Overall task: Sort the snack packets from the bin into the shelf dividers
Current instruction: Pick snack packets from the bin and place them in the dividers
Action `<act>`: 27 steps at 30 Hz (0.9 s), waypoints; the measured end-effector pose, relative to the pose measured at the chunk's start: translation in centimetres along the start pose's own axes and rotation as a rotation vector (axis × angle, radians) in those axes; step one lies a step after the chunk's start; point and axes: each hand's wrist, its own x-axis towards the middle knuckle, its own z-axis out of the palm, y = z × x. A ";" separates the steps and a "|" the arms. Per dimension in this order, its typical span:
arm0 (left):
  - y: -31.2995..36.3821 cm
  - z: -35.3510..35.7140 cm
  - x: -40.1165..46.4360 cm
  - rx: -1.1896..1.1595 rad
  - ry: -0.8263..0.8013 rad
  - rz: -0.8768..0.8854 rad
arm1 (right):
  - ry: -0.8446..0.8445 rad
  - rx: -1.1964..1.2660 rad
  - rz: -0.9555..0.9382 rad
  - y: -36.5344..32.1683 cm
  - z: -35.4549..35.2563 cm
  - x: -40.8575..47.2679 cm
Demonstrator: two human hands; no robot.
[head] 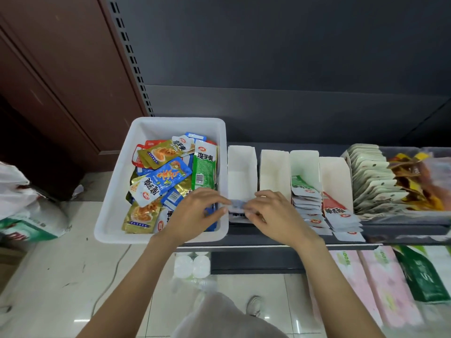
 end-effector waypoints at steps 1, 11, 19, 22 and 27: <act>-0.3 -0.3 -0.4 -0.005 0.059 -0.075 | -0.019 0.022 -0.003 -0.1 -0.3 0.0; -2.2 1.1 2.2 -0.195 -0.018 -0.753 | 0.096 0.053 0.035 -3.8 0.1 5.7; -3.3 -0.2 1.9 -0.120 0.096 -0.706 | 0.131 0.073 0.092 -4.1 0.8 6.3; -3.0 -2.8 1.0 -0.347 0.323 -0.703 | 0.152 0.386 0.257 -4.9 -0.2 6.5; -0.7 -5.5 0.8 -0.771 0.350 -0.666 | 0.224 0.992 0.441 -5.9 -2.7 7.1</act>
